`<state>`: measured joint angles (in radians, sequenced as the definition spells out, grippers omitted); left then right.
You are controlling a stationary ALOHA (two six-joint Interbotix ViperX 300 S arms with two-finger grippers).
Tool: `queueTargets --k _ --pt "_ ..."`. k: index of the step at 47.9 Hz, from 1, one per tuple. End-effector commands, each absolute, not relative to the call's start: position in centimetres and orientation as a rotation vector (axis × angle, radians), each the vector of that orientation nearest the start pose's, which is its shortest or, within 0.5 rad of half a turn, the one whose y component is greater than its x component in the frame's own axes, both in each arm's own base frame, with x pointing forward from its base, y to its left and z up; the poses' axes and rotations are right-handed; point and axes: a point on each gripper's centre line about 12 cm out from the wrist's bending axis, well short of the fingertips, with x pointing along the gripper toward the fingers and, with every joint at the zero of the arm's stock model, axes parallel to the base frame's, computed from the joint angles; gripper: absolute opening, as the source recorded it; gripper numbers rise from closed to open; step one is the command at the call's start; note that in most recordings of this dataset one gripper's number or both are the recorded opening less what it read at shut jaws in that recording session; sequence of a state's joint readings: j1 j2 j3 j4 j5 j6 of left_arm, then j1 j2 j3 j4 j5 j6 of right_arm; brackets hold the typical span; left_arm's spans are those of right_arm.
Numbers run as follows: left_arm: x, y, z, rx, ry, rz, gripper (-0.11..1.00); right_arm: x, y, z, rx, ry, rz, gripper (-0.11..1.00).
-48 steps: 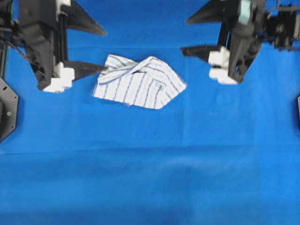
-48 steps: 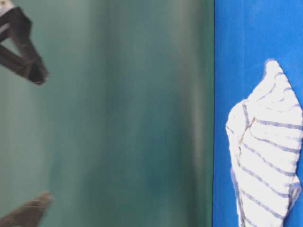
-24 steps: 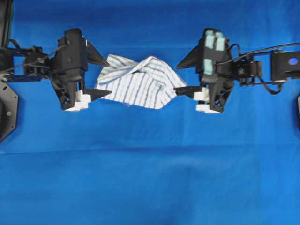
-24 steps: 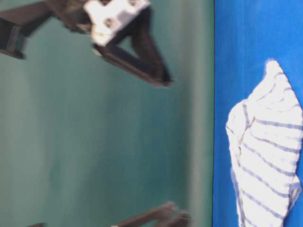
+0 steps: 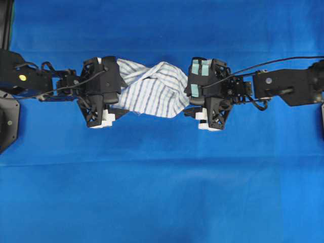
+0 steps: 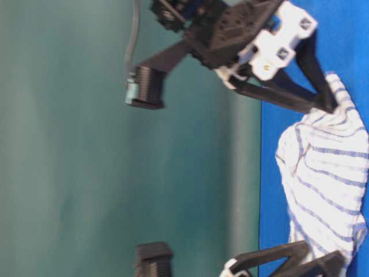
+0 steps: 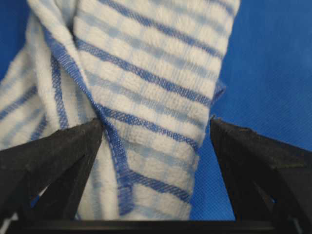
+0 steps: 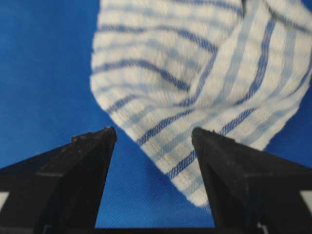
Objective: Lift the towel with both arms.
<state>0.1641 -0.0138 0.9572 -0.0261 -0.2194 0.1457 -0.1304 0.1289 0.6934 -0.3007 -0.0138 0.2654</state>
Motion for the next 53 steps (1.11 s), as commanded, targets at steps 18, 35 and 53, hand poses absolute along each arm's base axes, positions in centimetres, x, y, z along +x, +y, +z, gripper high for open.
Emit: queueTargets --k 18,35,53 --pt "32.1 5.3 9.8 0.057 0.746 0.115 0.84 38.9 -5.1 9.6 0.032 0.792 -0.094 0.66" --pt "32.2 5.3 9.8 0.062 0.756 0.111 0.09 38.5 -5.9 9.6 0.034 0.798 -0.111 0.07" --pt "32.0 5.4 12.7 0.018 0.75 0.131 0.08 38.2 -5.8 13.0 0.034 0.721 -0.119 0.03"
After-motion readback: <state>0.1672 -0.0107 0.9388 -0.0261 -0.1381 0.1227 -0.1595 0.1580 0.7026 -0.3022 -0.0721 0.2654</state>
